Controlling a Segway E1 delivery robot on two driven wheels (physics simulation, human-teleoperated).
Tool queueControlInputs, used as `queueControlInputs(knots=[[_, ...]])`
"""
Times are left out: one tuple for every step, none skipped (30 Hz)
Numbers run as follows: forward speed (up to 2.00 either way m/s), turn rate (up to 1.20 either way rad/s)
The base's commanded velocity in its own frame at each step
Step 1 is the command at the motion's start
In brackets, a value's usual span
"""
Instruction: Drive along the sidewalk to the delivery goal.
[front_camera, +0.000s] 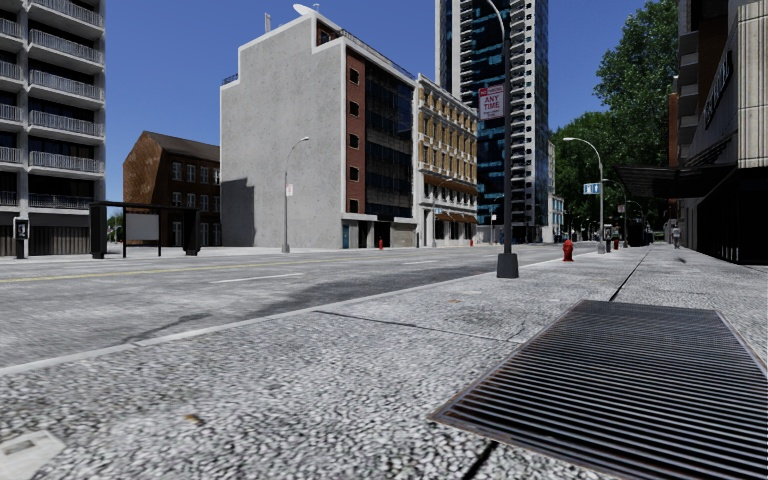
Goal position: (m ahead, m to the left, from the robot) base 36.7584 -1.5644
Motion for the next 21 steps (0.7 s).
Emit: queueControlInputs(knots=[[0.0,0.0],[0.0,0.0],[0.0,0.0],[0.0,0.0],[0.0,0.0],[0.0,0.0],[0.0,0.0],[0.0,0.0],[0.0,0.0],[0.0,0.0],[0.0,0.0],[0.0,0.0],[0.0,0.0],[0.0,0.0],[0.0,0.0],[0.0,0.0],[0.0,0.0],[0.0,0.0],[0.0,0.0],[0.0,0.0],[0.0,0.0]])
